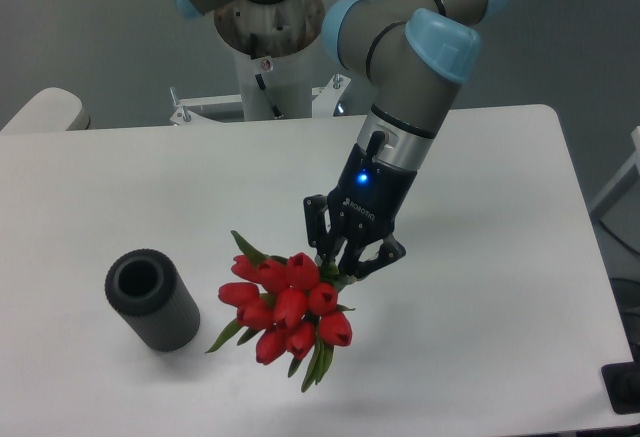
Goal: Insert the flowers into the vase
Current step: 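Carry the red tulip bunch with the gripper toward the black vase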
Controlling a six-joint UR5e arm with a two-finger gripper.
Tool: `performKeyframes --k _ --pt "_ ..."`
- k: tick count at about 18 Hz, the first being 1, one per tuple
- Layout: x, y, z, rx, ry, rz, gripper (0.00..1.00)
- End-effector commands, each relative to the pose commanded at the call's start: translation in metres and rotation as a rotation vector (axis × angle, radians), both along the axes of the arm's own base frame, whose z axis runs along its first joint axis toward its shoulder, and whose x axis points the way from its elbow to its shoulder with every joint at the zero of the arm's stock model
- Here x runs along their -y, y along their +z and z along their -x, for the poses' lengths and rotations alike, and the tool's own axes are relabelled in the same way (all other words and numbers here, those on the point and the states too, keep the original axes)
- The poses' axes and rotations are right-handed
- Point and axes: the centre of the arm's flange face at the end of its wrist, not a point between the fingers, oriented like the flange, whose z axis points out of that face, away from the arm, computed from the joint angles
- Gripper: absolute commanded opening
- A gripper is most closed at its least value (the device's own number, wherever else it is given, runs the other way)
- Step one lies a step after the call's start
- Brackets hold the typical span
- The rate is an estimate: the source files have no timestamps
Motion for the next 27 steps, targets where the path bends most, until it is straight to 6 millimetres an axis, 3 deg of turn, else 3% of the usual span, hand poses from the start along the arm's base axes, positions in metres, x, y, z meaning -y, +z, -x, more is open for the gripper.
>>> performKeyframes --k 2,11,15,20,24,27 --pt "0.001 -0.005 -0.002 0.005 -0.001 0.004 0.14" --pt "-0.007 0.009 -0.01 0.108 0.007 -0.086 0.15" --pt "-0.013 0.027 -0.019 0.127 -0.028 -0.166 0.14" --pt "-0.017 0.029 -0.03 0.223 -0.098 -0.275 0.14" --pt "-0.027 0.043 -0.05 0.31 -0.185 -0.39 0.14" --pt "-0.037 0.056 -0.075 0.314 -0.24 -0.416 0.14"
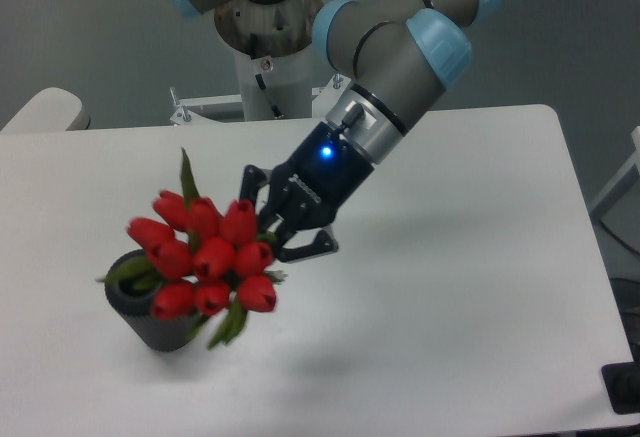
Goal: Insert the flowers into the vase
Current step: 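Raise the tulips and align their stems above the vase opening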
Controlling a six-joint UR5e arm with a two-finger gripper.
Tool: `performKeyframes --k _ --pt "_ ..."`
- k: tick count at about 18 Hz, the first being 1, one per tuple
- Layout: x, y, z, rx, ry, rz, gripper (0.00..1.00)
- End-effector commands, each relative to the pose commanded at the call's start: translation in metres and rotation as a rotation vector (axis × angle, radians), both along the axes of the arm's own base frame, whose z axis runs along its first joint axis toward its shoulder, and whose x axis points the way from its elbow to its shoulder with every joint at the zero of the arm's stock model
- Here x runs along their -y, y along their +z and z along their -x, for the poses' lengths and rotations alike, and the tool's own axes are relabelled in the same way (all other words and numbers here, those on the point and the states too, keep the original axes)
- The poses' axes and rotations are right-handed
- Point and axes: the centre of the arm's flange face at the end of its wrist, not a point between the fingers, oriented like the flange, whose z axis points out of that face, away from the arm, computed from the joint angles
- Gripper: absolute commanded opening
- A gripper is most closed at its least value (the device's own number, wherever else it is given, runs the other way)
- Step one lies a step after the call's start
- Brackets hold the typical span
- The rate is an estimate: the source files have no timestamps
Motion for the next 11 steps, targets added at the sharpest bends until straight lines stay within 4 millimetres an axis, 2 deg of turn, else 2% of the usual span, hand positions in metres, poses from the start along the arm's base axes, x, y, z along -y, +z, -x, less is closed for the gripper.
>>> performKeyframes --k 2,3,6,10,11 --pt "-0.005 0.001 -0.016 0.0 -0.027 -0.008 0.13" --pt "-0.007 0.003 -0.025 0.001 -0.041 -0.013 0.1" --pt "-0.013 0.008 -0.041 0.023 -0.092 -0.058 0.09" --pt "-0.013 0.008 -0.051 0.07 -0.148 -0.135 0.09" --pt "-0.016 0.002 -0.058 0.061 -0.163 -0.141 0.09"
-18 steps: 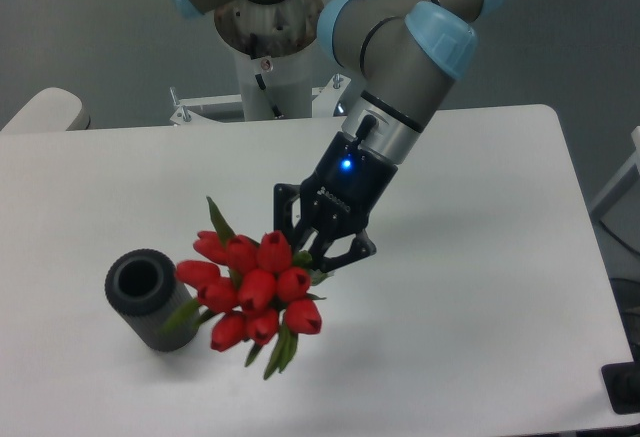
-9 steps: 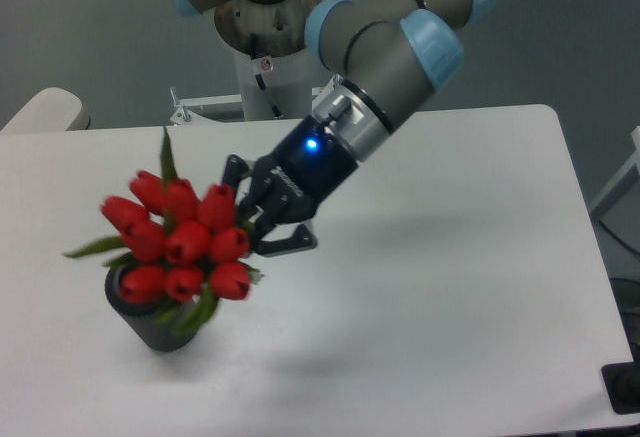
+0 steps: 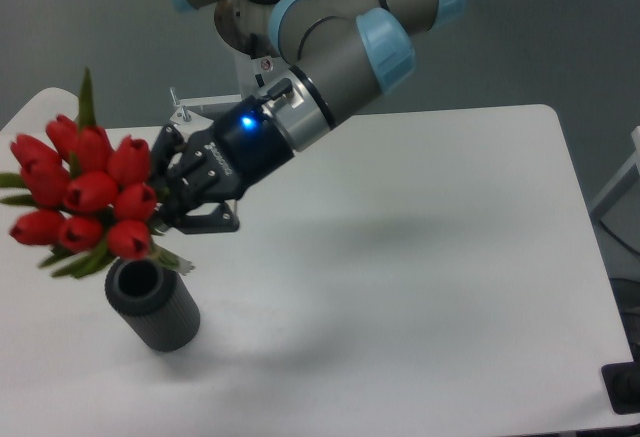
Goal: Insert the flowers into the vase
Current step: 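Raise the tulips and align their stems above the vase opening, then lower the tulip stems down into the black vase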
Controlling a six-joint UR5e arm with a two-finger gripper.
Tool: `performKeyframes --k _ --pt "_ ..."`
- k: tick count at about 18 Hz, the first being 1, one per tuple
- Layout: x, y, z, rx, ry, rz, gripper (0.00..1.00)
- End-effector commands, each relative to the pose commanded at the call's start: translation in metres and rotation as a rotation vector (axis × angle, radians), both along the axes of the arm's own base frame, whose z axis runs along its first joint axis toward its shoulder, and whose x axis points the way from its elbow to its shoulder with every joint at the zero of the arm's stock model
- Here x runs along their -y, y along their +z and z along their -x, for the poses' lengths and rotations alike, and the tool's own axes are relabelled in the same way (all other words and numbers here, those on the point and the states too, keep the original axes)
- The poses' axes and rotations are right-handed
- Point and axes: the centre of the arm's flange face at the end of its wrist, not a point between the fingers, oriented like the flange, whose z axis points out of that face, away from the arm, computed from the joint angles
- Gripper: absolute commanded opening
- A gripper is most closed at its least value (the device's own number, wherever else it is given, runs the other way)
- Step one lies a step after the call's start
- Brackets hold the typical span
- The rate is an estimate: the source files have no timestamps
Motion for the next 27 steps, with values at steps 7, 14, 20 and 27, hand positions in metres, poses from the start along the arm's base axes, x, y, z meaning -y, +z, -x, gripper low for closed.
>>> performKeyframes --k 7,14,20,27 --pt "-0.011 -0.018 -0.027 -0.047 -0.061 -0.036 0.09" --pt "-0.016 -0.04 -0.028 -0.048 -0.075 -0.034 0.1" --pt "-0.013 -0.073 -0.027 -0.03 -0.078 -0.016 0.1" --pt "-0.018 -0.119 -0.016 0.012 -0.075 0.023 0.11"
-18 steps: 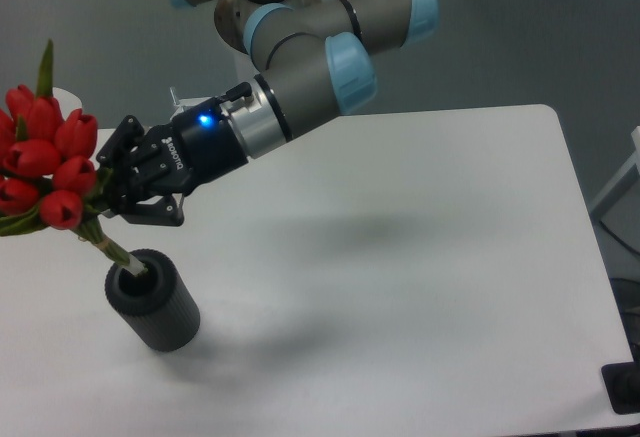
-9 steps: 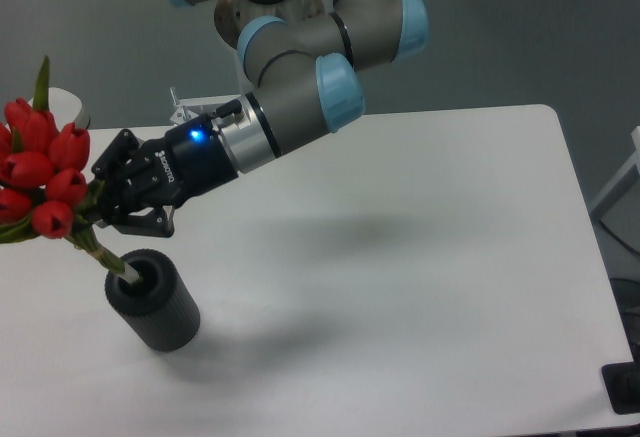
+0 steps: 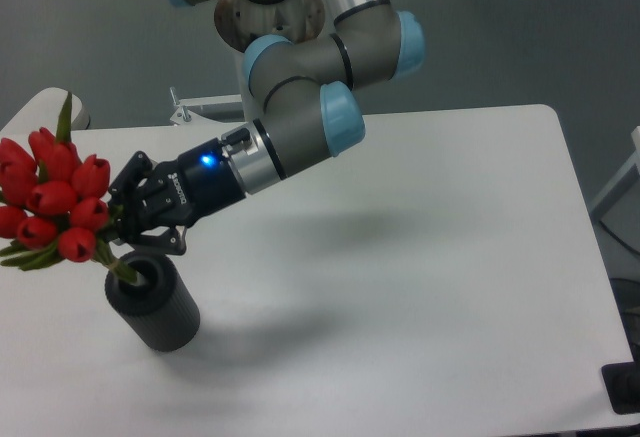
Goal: Insert the flowers into the vase
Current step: 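Lower the tulip stems down into the black vase, then open the gripper to release the tulips and pull back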
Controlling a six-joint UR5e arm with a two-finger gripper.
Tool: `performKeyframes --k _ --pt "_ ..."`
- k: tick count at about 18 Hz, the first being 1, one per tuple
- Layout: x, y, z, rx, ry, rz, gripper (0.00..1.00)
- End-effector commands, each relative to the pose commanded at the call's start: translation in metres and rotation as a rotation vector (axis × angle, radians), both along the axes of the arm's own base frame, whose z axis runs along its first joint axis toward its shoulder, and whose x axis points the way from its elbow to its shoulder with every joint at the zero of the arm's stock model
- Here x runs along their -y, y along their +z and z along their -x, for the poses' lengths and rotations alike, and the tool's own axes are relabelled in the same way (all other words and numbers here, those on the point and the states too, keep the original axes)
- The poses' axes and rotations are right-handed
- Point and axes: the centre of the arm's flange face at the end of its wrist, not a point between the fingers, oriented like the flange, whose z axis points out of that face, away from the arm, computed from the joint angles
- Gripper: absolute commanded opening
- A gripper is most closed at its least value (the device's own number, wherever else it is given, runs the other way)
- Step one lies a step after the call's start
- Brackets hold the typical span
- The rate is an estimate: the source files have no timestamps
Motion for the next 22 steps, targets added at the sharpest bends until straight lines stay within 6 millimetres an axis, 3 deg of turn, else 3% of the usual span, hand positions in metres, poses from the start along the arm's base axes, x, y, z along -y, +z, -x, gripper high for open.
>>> performKeyframes --k 6,10,15,17,18,19,22 --pt "0.008 -0.045 0.011 0.007 0.01 0.01 0.13" --pt "0.015 -0.059 0.013 0.02 0.019 0.021 0.2" --pt "0.018 -0.07 0.01 0.046 0.02 0.038 0.46" --pt "0.018 -0.07 0.011 0.045 0.021 0.037 0.7" --pt "0.018 -0.071 0.011 0.046 0.021 0.038 0.91" --pt "0.018 -0.072 0.011 0.046 0.021 0.038 1.0" --pt "0.019 -0.071 0.012 0.044 0.023 0.036 1.0"
